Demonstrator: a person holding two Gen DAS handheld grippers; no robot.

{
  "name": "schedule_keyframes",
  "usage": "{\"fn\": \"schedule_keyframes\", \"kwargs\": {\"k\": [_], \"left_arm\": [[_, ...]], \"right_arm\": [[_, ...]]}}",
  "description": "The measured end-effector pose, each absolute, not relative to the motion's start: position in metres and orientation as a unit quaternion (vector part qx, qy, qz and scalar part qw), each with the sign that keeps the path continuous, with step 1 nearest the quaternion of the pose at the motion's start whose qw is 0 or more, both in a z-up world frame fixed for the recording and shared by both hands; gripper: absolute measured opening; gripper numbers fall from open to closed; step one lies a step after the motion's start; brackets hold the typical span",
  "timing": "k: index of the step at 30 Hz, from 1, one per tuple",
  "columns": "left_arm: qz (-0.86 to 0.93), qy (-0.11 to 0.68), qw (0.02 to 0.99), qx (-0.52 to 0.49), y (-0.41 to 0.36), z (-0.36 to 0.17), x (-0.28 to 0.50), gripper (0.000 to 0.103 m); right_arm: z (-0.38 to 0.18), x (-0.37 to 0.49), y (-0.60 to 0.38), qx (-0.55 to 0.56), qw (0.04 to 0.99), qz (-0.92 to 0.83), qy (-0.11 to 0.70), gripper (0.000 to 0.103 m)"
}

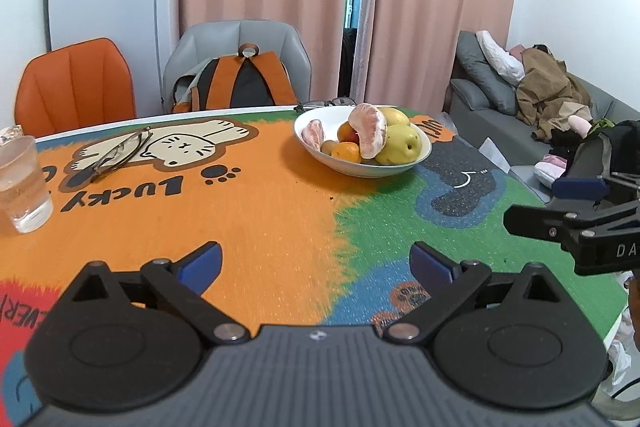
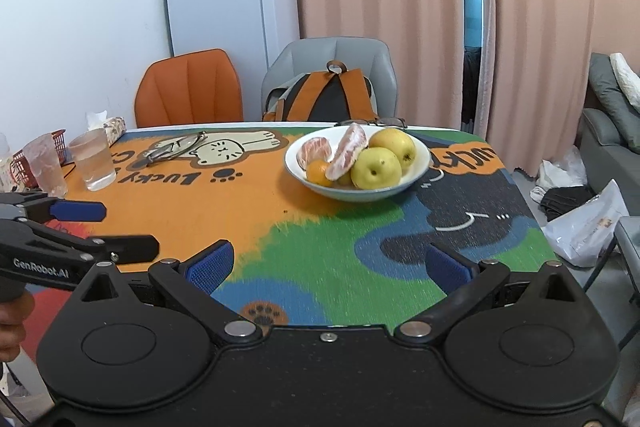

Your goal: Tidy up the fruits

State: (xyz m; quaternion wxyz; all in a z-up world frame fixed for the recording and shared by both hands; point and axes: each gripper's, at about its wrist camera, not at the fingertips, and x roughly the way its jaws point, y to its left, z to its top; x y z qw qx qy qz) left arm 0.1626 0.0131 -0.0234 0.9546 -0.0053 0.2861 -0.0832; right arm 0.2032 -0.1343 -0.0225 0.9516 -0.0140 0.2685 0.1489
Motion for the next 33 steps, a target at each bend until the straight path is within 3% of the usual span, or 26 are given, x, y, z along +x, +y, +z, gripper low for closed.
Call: {"fn": "schedule_keyframes", "kwargs": {"k": [33], "left_arm": [[-0.059, 0.253, 0.966, -0.013, 0.0, -0.03, 0.071, 0.099]], "right_arm": [[-0.039, 0.124, -0.16, -0.009, 0.962, 0.112, 0.249, 0.103]]}}
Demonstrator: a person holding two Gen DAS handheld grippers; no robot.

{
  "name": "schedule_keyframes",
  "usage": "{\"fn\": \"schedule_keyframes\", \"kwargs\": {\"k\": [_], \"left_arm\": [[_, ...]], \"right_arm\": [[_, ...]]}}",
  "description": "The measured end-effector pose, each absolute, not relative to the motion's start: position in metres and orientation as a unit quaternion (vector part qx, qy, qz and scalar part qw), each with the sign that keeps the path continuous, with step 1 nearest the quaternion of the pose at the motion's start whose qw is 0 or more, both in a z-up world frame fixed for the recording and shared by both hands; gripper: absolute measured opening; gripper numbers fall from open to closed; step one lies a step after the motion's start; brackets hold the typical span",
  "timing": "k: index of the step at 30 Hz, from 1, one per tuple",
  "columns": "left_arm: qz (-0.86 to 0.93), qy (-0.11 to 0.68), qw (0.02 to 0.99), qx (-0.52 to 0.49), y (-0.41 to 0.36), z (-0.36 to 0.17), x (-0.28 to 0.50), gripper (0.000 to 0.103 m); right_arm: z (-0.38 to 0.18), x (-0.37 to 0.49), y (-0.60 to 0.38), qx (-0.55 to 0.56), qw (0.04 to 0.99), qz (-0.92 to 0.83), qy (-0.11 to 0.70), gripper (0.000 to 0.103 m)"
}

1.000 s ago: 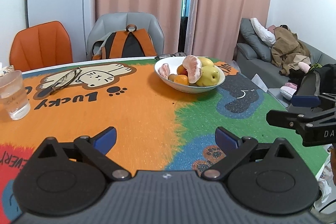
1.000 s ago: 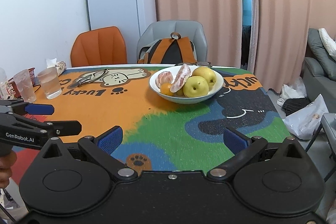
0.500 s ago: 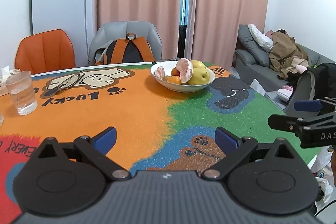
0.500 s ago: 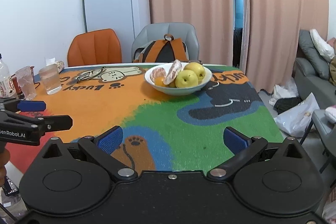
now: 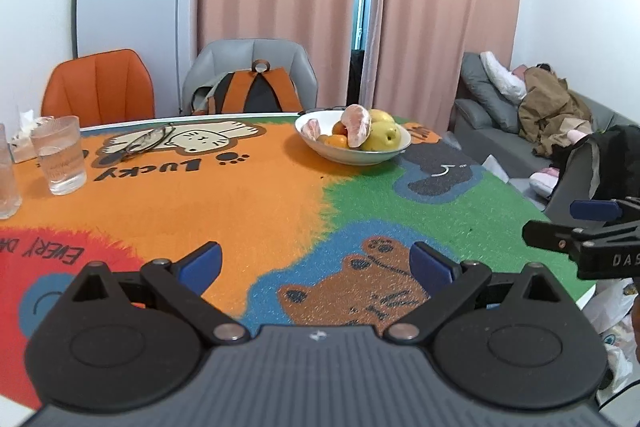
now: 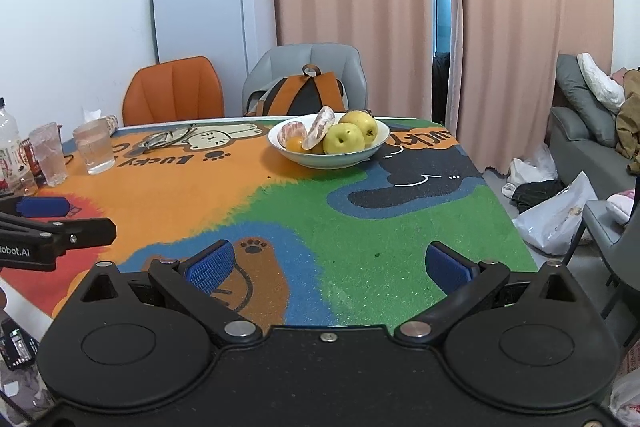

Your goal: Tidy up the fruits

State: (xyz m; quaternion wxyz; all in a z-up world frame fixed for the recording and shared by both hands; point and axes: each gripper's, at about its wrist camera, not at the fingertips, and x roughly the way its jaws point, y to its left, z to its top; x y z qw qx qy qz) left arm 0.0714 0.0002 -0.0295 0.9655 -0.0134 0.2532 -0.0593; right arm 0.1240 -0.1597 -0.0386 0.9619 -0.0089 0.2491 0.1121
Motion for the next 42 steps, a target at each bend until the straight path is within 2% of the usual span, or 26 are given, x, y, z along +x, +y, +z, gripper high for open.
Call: {"fn": "schedule_keyframes", "kwargs": {"k": [25, 42], "left_arm": [[-0.053, 0.245, 0.968, -0.003, -0.006, -0.03, 0.061, 0.099], [-0.06, 0.226, 0.972, -0.023, -0.002, -0.034, 0.05, 0.099]], "right_arm": [[-0.04, 0.114, -0.154, -0.03, 0.965, 0.114, 0.235, 0.103], [-0.037, 0.102, -0.156, -0.005, 0.969, 0.133, 0.207, 0.103]]}}
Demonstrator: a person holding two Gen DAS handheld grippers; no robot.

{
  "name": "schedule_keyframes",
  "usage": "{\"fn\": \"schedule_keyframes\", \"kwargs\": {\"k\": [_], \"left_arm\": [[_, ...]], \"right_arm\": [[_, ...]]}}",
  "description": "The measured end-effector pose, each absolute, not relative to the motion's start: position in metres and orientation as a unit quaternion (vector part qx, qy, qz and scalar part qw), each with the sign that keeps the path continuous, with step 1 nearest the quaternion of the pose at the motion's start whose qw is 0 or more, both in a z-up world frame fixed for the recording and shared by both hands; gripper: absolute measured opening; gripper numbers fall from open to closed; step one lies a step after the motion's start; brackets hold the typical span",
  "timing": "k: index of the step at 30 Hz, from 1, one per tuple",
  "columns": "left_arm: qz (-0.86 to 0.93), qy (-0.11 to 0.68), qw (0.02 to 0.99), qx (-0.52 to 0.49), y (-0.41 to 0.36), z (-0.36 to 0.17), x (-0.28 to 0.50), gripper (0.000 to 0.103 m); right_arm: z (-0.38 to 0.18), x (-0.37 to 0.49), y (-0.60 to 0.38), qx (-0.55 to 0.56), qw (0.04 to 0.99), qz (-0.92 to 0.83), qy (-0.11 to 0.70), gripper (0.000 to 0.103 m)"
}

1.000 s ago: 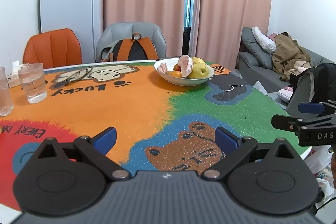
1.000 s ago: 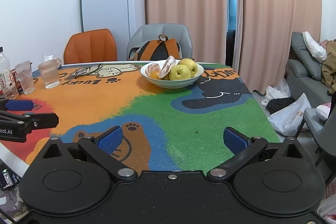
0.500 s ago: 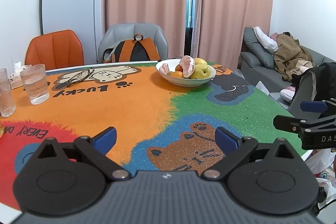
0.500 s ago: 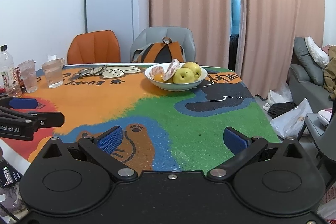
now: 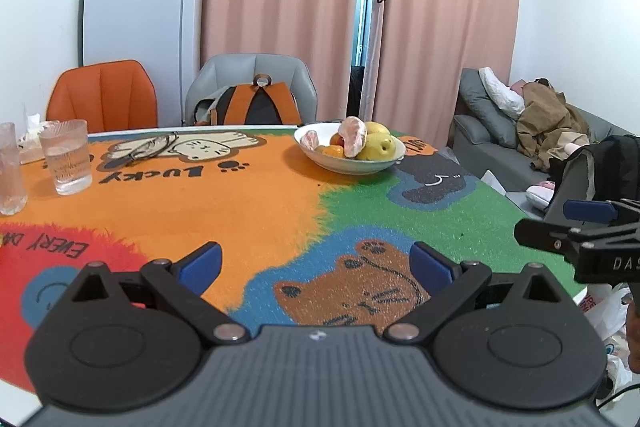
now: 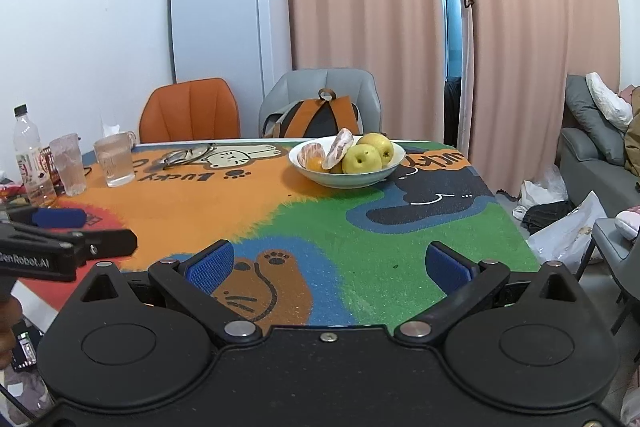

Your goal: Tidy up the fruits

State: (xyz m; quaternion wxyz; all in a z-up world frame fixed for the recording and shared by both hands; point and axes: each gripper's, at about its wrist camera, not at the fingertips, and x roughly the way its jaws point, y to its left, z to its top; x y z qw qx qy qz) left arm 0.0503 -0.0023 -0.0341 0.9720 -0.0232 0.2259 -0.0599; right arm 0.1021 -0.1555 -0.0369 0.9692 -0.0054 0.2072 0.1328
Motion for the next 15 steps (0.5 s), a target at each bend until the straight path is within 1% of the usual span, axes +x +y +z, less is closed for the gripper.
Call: {"fn": "schedule_keyframes", "kwargs": {"k": [5, 15], "left_arm": [[-0.068, 0.232, 0.97, -0.032, -0.002, -0.0399, 0.0506, 0.099], [-0.064, 0.218, 0.974, -0.021, -0.0037, -0.0386, 0.0452, 0.099]], "right_arm": [[-0.042, 0.1017, -0.1532, -0.011, 0.969, 0.133, 0.207, 0.103], [-0.0433, 0.1012, -0.1521, -0.013, 0.969, 0.131, 0.208, 0.103]]}}
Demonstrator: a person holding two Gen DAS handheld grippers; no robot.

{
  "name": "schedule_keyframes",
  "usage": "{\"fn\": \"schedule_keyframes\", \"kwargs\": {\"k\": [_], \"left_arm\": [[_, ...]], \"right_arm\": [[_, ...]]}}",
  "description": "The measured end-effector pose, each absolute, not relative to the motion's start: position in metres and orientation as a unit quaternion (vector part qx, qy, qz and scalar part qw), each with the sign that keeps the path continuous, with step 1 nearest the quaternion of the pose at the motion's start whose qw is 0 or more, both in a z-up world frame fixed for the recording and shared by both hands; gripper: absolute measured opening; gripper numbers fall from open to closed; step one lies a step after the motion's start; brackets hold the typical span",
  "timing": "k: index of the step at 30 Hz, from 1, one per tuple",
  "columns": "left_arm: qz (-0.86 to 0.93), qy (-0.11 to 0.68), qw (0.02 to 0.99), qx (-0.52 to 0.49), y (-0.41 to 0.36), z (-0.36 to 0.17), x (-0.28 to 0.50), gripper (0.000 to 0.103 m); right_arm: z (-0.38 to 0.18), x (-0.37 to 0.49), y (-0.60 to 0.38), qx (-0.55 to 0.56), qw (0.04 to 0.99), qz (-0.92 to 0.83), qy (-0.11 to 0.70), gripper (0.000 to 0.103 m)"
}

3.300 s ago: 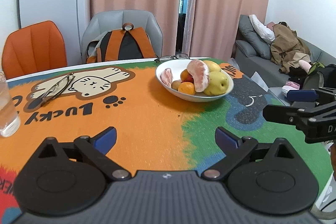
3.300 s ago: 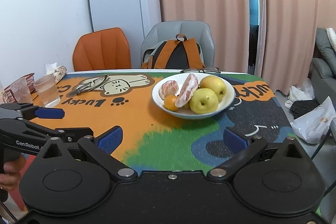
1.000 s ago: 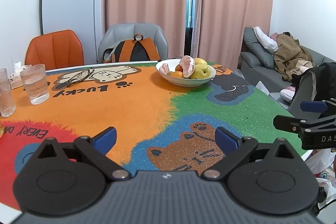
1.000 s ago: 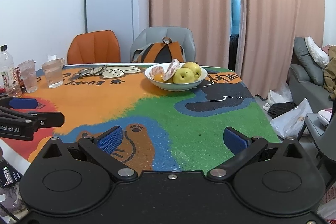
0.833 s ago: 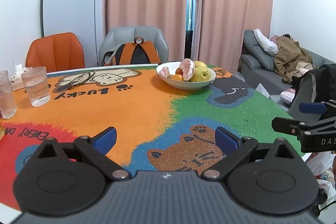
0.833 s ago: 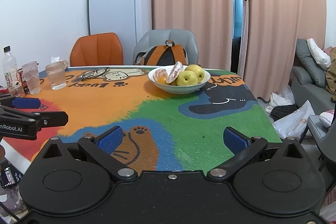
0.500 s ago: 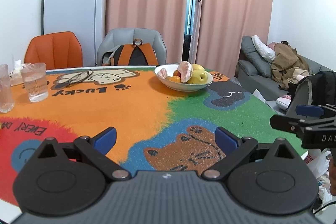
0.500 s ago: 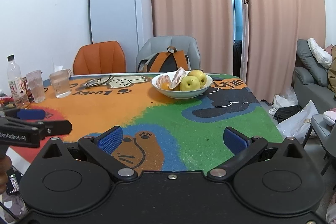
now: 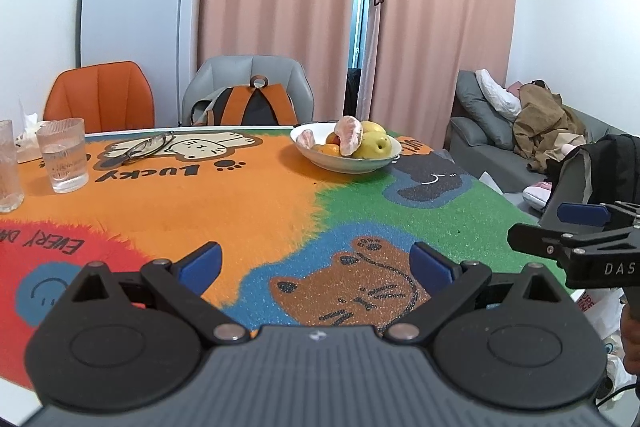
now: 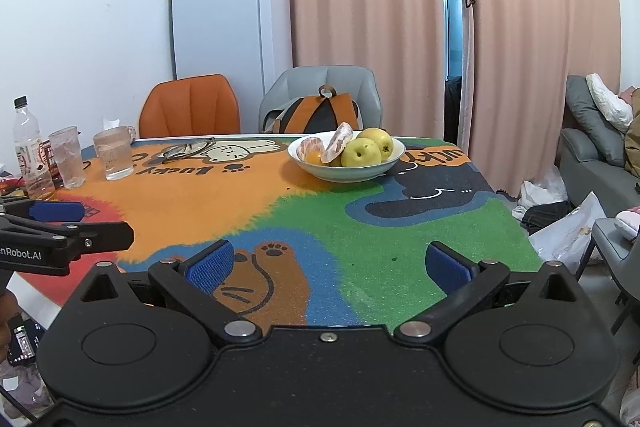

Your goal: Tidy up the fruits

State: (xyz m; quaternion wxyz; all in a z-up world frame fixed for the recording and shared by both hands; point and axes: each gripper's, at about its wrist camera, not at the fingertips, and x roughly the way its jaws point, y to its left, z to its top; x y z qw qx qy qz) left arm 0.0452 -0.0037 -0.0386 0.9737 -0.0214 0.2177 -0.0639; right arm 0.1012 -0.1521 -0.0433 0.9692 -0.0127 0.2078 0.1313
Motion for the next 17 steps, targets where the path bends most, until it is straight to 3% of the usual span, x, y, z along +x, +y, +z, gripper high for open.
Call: {"fn": "schedule_keyframes", "kwargs": {"k": [17], "left_arm": [[-0.065, 0.208, 0.976, -0.013, -0.0054, -0.0365, 0.0416, 0.099]], "right_arm": [[-0.0429, 0.1005, -0.1494, -0.018, 0.971, 0.128, 0.202, 0.103]]}}
